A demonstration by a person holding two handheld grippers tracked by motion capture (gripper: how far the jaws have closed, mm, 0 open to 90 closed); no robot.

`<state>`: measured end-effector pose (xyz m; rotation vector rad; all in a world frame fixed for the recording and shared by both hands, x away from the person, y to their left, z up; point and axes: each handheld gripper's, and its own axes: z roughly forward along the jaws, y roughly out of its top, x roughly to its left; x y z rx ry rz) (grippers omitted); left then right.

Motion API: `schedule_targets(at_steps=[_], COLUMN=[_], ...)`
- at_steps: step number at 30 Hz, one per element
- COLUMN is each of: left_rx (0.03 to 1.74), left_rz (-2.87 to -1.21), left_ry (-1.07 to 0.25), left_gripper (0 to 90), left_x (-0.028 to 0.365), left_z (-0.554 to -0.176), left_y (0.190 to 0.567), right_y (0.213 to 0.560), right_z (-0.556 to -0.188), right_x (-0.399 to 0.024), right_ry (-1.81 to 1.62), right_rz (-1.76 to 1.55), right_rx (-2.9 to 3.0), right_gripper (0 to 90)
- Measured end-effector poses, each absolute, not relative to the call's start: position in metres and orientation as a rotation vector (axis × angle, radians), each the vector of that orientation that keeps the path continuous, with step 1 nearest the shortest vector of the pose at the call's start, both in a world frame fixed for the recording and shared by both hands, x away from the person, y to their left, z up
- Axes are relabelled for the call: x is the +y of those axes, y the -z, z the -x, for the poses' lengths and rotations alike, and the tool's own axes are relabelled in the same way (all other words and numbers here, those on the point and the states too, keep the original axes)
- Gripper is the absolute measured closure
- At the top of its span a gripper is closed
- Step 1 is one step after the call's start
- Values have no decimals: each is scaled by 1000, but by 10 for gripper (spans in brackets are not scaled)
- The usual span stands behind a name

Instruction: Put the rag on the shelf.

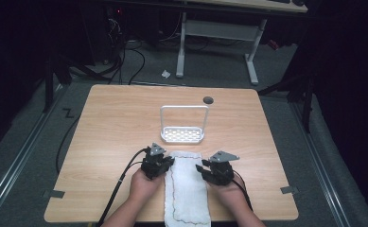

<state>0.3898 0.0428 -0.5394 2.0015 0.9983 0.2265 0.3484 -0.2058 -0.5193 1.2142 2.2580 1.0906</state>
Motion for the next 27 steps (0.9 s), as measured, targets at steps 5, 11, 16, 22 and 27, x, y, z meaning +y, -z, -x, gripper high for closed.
schedule_targets(at_steps=[5, 11, 16, 22, 27], left_rx=[1000, 1002, 1003, 1003, 1003], left_rz=[-1999, -1996, -1995, -1996, -1993], left_ry=[-219, -212, -211, -212, -204], left_gripper=[813, 813, 813, 814, 818], left_x=[43, 44, 44, 44, 45], left_z=[-390, -391, -391, -390, -390], left_y=[539, 540, 540, 540, 540], right_y=[525, 532, 536, 537, 537], right_z=[-371, -373, -367, -364, -367], right_x=[-199, -196, -198, -196, -195], right_ry=[-1036, -1017, -1067, -1102, -1134], right_rz=[-1303, -1332, -1343, -1327, -1315], right_rx=[2245, 2231, 2212, 2235, 2262], right_gripper=[522, 504, 568, 719, 831])
